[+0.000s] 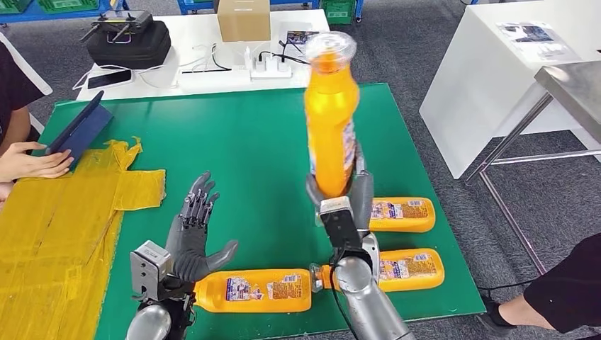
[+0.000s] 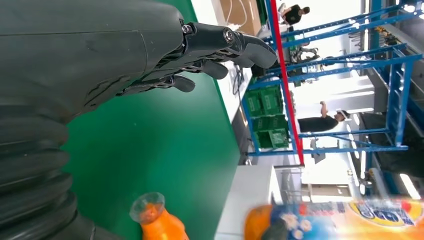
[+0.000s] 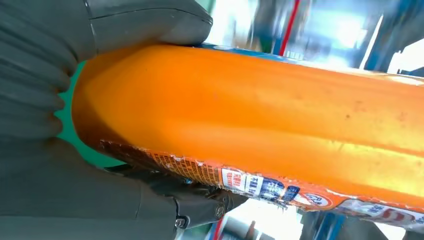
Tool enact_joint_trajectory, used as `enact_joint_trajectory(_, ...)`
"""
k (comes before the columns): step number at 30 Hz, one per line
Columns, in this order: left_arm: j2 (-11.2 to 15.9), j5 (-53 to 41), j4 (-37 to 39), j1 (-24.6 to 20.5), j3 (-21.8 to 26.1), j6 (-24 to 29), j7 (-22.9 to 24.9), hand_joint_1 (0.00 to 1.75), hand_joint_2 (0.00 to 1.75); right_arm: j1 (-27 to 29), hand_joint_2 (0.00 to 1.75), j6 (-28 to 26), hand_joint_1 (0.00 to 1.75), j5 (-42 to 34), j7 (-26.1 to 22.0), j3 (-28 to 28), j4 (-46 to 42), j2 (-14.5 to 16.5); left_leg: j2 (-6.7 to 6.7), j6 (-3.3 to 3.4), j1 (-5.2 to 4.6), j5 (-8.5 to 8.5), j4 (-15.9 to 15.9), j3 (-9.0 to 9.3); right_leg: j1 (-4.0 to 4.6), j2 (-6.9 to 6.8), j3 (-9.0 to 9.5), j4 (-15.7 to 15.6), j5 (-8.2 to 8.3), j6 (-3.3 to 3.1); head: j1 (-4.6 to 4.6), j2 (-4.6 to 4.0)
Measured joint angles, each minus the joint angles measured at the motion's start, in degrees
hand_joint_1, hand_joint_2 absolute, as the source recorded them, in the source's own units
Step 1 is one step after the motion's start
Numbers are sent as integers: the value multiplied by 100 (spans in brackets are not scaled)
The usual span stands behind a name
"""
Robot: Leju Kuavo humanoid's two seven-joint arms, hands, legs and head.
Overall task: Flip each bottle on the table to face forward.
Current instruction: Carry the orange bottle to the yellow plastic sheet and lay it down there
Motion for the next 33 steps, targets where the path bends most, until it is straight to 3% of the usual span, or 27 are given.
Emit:
enact_joint_trajectory(3, 11, 121, -21, -101, -23, -184, -11, 0, 175, -11, 175, 425, 175, 159, 16, 520, 188, -65, -3, -1, 4, 1, 0, 0, 1, -2, -2, 0, -1, -1, 1, 0)
enact_joint_trajectory(10, 13, 209, -66, -229, -40, -282, -11, 0, 175, -85, 175, 609, 175, 293, -19, 1110, 598, -157, -7, -1, 1, 1, 0, -6, -1, -3, -1, 0, -2, -1, 0, 0)
enact_joint_trajectory(16, 17, 358, -72, -343, -73, -356, -6, 0, 175, -296, 175, 770, 175, 955, 89, 1667, 1161, -190, -5, -1, 2, 2, 0, -4, -1, -3, -2, 0, -1, 0, -1, 0)
enact_joint_trajectory(22, 17, 550, -92, -369, -58, -350, -44, 0, 175, -596, 175, 799, 175, 1149, 165, 2049, 1838, -188, -3, -1, 3, 3, 0, -3, -1, -1, -5, 1, 0, 0, -1, 0)
enact_joint_trajectory(23, 17, 580, -101, -369, -48, -338, -55, 17, 175, -633, 175, 792, 175, 1169, 172, 2080, 1915, -188, -3, -1, 3, 3, 0, -4, -1, -1, -5, 1, -1, 0, -1, 0)
enact_joint_trajectory(24, 17, 604, -109, -368, -35, -327, -63, 48, 175, -657, 175, 786, 175, 1185, 179, 2107, 1982, -188, -3, -1, 3, 3, 0, -4, -1, -2, -6, 0, -1, 0, -1, 0)
enact_joint_trajectory(26, 17, 642, -116, -366, -15, -311, -78, 135, 175, -683, 175, 784, 175, 1198, 190, 2142, 2082, -189, -4, -1, 3, 3, 0, -5, -1, -2, -6, 0, -1, 0, -1, 0)
enact_joint_trajectory(27, 17, 650, -116, -366, -13, -298, -82, 162, 175, -693, 175, 784, 175, 1197, 193, 2157, 2125, -189, -4, -1, 3, 3, 0, -6, -1, -2, -7, 0, -1, 0, -1, 0)
enact_joint_trajectory(28, 17, 648, -117, -364, -12, -282, -86, 175, 175, -705, 175, 784, 175, 1193, 198, 2170, 2163, -189, -3, -1, 3, 3, 0, -7, -1, -1, -8, 0, -1, 0, -1, 0)
enact_joint_trajectory(33, 17, 531, -117, -348, -34, -153, -94, 175, 175, -737, 175, 767, 175, 1160, 224, 2205, 2258, -185, -3, -1, 3, 3, 0, -6, -1, -1, -27, -1, -1, 0, 0, 0)
